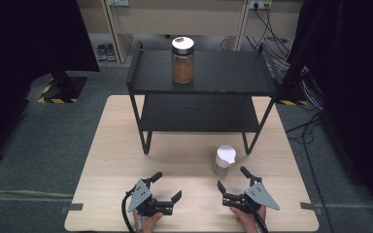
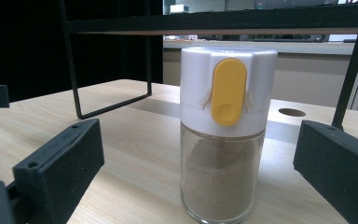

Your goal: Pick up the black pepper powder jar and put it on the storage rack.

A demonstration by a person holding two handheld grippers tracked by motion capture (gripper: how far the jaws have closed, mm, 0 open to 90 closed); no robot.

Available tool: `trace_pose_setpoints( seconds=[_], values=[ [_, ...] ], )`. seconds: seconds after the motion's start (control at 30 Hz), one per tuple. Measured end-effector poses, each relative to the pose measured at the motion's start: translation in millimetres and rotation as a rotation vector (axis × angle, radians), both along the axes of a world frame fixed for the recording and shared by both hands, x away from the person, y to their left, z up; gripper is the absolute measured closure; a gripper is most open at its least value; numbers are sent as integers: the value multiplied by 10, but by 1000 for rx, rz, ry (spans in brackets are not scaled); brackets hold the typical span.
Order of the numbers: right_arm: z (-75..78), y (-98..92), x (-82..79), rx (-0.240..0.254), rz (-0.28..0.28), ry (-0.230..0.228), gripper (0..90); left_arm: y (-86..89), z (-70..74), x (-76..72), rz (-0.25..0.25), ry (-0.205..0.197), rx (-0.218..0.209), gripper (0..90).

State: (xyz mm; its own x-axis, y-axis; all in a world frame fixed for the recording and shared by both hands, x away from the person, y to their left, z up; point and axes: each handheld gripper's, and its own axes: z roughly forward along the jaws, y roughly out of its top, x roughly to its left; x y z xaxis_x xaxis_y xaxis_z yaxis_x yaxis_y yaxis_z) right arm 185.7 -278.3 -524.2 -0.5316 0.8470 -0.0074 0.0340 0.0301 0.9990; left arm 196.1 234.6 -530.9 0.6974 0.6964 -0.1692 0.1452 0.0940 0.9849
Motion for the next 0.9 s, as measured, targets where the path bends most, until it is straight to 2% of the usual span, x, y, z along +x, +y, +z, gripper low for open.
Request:
trace_pose_setpoints(
  seconds=[0.33, 0.67, 0.9],
  values=[
    [34, 15, 64, -8, -19, 22, 37, 1, -2, -2, -1, -2, 0, 3],
    [69, 127, 176, -24, -39, 32, 63, 5, -9, -3, -1, -3, -4, 3],
    [101, 182, 246, -17, -64, 56, 63, 9, -12, -5, 0, -4, -6, 3]
  ],
)
